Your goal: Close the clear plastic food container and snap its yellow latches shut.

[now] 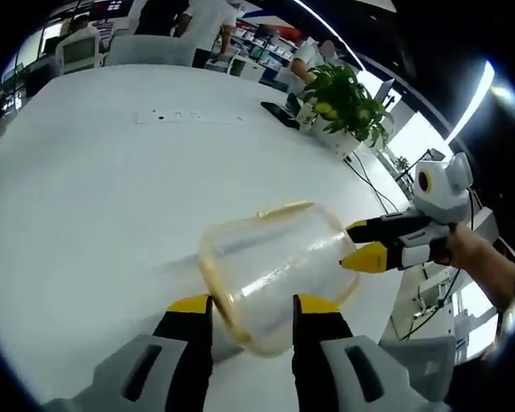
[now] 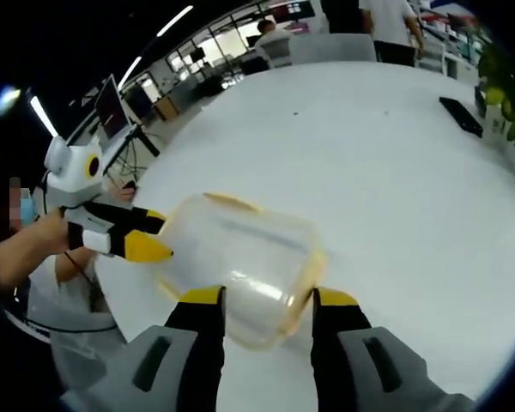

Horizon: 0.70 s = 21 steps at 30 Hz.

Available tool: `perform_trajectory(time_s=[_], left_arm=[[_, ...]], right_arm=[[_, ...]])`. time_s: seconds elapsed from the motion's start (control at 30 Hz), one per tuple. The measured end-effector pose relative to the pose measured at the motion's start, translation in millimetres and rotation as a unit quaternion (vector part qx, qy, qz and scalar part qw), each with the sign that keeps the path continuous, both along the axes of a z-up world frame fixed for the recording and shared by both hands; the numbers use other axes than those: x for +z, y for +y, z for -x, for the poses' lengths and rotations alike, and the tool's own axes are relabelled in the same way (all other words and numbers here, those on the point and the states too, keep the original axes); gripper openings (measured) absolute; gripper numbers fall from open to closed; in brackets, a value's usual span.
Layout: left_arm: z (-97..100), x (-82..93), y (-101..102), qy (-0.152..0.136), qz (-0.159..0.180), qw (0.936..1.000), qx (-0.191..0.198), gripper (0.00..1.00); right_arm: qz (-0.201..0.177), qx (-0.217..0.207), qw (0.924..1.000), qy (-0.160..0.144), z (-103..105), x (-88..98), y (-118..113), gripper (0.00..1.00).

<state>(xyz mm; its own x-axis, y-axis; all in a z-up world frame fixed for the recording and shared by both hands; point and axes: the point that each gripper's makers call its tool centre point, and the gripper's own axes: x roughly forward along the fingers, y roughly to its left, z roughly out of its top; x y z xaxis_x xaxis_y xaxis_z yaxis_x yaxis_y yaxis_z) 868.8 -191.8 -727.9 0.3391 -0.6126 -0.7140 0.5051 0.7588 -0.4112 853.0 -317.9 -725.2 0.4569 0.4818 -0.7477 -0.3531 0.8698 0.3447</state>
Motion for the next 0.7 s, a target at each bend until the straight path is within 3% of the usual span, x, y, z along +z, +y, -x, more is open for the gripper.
perform_trajectory(time_s=[0.7], left_arm=[[18.6,0.7,30,0.002,-0.001,0.9999,0.015,0.29]], right_arm=[[0.0,0.015,0.9999,0.003,15,0.2,28,0.36]])
